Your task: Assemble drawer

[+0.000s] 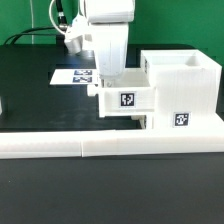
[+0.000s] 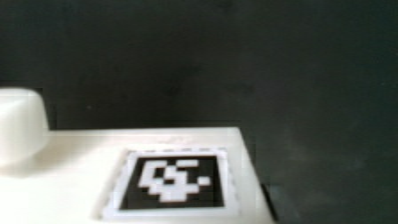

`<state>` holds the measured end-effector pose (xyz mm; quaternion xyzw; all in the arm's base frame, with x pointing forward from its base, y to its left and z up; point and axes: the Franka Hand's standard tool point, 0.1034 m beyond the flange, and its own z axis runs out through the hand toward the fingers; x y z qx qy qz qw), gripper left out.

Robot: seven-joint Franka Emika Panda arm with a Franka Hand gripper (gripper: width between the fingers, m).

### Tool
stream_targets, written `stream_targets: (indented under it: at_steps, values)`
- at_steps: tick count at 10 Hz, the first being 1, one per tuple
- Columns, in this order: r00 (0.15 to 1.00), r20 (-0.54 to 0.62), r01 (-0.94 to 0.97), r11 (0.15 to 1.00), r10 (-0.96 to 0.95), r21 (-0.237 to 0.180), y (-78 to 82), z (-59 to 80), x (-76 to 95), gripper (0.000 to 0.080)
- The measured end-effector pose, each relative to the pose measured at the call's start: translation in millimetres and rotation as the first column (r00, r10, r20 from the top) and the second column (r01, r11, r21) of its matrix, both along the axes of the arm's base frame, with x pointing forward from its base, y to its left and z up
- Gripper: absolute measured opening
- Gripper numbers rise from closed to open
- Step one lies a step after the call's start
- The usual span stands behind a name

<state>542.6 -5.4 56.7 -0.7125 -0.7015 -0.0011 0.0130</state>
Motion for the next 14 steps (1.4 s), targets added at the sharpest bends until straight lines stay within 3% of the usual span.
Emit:
stream_targets:
  at_steps: [6,14]
  values:
    - [0.999,0.018,-0.05,0.999,0.051,-0.01,10.9,-1.1,2.5,0.0044]
    - [0.999,0.034,-0.026,1.0,0.026,-0.011,13.6,-1.1,4.0,0.0046]
